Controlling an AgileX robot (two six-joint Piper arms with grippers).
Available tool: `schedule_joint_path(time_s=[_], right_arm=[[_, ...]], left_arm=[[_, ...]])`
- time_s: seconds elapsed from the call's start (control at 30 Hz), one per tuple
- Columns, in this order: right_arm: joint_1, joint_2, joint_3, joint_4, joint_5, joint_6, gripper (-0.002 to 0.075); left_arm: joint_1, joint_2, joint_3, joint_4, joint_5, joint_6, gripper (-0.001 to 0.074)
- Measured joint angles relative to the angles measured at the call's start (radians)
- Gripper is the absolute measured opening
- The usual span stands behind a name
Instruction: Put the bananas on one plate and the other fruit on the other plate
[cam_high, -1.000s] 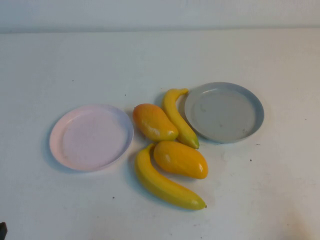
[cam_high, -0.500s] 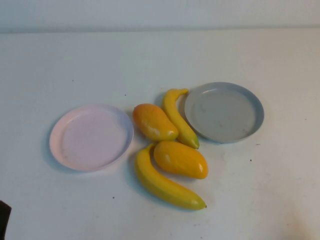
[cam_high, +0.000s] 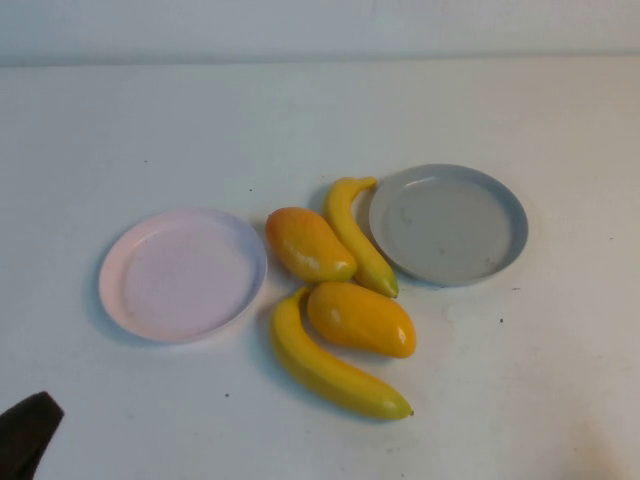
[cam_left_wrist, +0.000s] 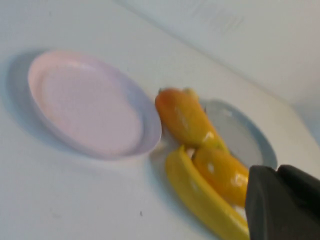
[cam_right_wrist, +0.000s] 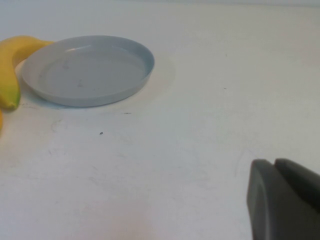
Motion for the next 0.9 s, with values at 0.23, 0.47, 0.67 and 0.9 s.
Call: schedule_joint_path(time_s=[0.23, 0.47, 0.67, 0.9], right_arm=[[0.0, 0.0, 0.0, 0.0, 0.0, 0.0, -0.0017], [0.0, 0.0, 0.0, 0.0, 0.0, 0.0, -0.0017], [0.0, 0.0, 0.0, 0.0, 0.0, 0.0, -0.0017], [0.0, 0.0, 0.0, 0.0, 0.0, 0.0, -0.0017]], left_arm=[[0.0, 0.333, -0.227, 0.067, 0.288, 0.145, 0.0], [0.0, 0.696, -0.463, 0.107, 0.439, 0.328, -0.0001], [-0.043, 1.016, -0.686, 0.114, 0.481, 0.537, -0.0001], [-0.243, 1.29, -0.949, 0.139, 0.525, 0.903, -0.0001]])
